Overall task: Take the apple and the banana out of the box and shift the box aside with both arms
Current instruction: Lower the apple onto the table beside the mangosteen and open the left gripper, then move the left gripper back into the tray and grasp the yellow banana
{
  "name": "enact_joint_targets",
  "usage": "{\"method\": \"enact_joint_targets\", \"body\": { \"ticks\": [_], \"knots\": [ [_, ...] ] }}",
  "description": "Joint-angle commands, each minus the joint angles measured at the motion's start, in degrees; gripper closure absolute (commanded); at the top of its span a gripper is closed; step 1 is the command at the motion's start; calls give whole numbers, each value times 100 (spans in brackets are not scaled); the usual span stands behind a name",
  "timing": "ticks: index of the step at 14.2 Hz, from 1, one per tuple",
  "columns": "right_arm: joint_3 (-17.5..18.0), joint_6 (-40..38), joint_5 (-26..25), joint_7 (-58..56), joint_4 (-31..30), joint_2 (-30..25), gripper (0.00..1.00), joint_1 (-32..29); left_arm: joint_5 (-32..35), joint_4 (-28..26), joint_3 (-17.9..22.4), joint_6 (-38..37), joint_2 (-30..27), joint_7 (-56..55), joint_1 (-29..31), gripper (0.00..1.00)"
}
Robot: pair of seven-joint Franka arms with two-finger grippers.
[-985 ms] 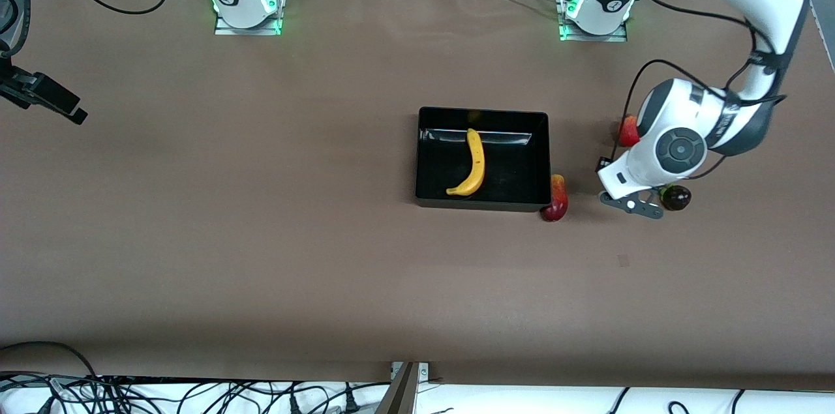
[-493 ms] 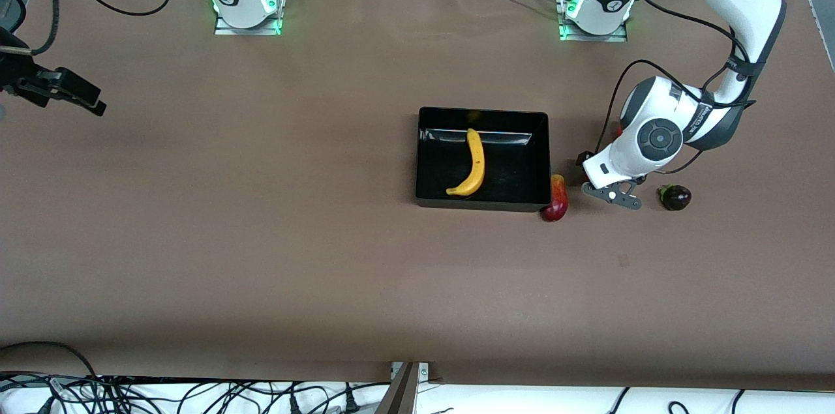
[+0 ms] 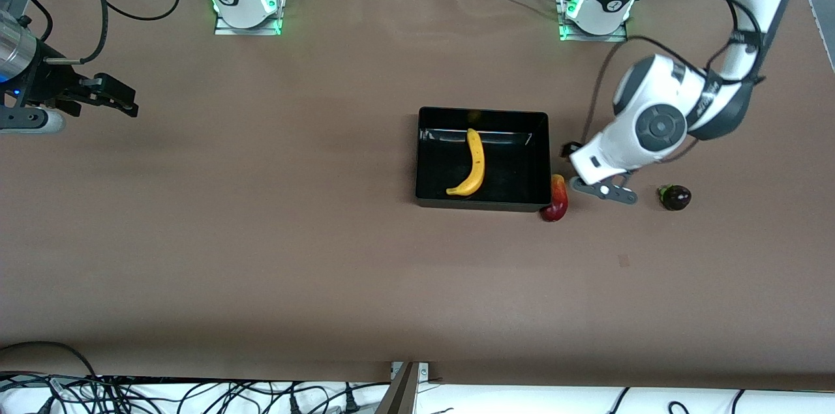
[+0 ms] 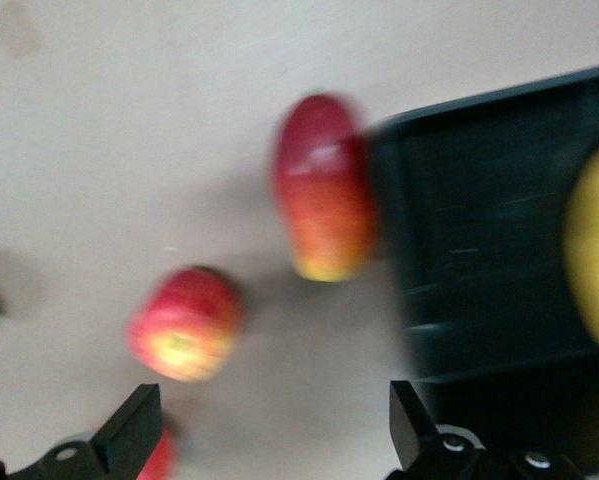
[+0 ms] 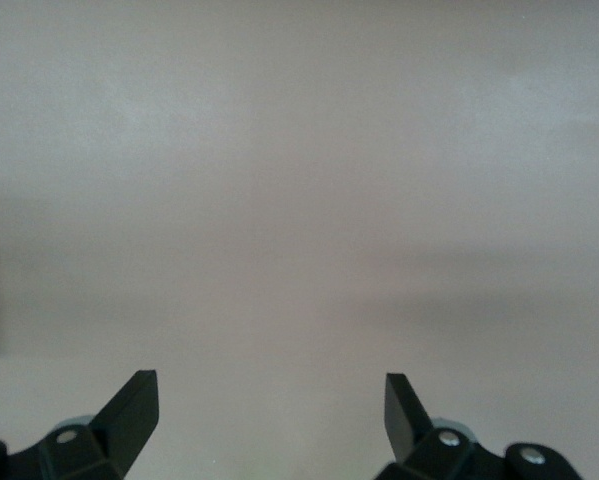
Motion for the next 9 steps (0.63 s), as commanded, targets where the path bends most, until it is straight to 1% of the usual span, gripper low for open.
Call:
{"method": "enact_joint_targets", "body": {
  "ticks": [1, 3, 5, 7, 9],
  "knots": [
    [-12, -59, 19, -25, 60, -47, 0, 149, -267, 400, -410, -139, 217, -1387, -418, 0],
    [-12, -51, 28, -42, 60, -56, 0, 150, -198, 374, -394, 439, 533, -2241, -1024, 0],
    [-20, -86, 28, -16, 60, -56, 0, 150, -153, 269, -367, 976, 884, -2631, -1325, 0],
    [-29, -77, 36, 1, 60, -48, 0, 141, 327, 129, -367, 1399, 1227, -3025, -1527, 0],
    [-29, -86, 36, 1, 60, -48, 0, 141, 1152, 119, -367, 1558, 1579, -3919, -1790, 0]
  ]
}}
